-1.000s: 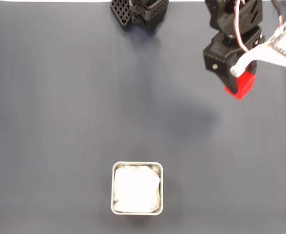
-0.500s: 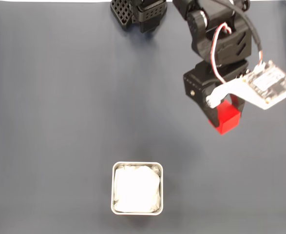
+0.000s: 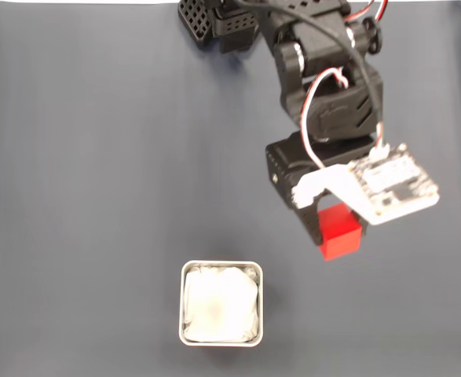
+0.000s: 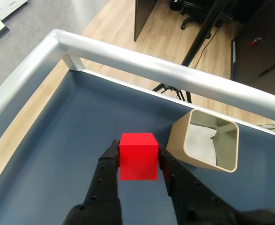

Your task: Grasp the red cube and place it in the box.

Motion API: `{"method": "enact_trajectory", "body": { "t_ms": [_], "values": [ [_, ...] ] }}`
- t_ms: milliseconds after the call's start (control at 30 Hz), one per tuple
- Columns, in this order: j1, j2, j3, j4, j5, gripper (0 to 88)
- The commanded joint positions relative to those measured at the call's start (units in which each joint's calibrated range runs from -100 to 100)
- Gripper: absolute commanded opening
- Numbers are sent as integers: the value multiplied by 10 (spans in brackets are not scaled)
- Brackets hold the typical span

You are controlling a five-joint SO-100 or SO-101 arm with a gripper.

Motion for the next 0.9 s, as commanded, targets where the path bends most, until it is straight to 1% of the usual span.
{"method": "enact_trajectory", "body": {
  "t_ms": [0,433,867],
  "values": [
    [20,6,-52,-13,-7,1],
    [77,102,-155,-16,-20,1],
    [130,157,-179,-50,-21,0]
  ]
}}
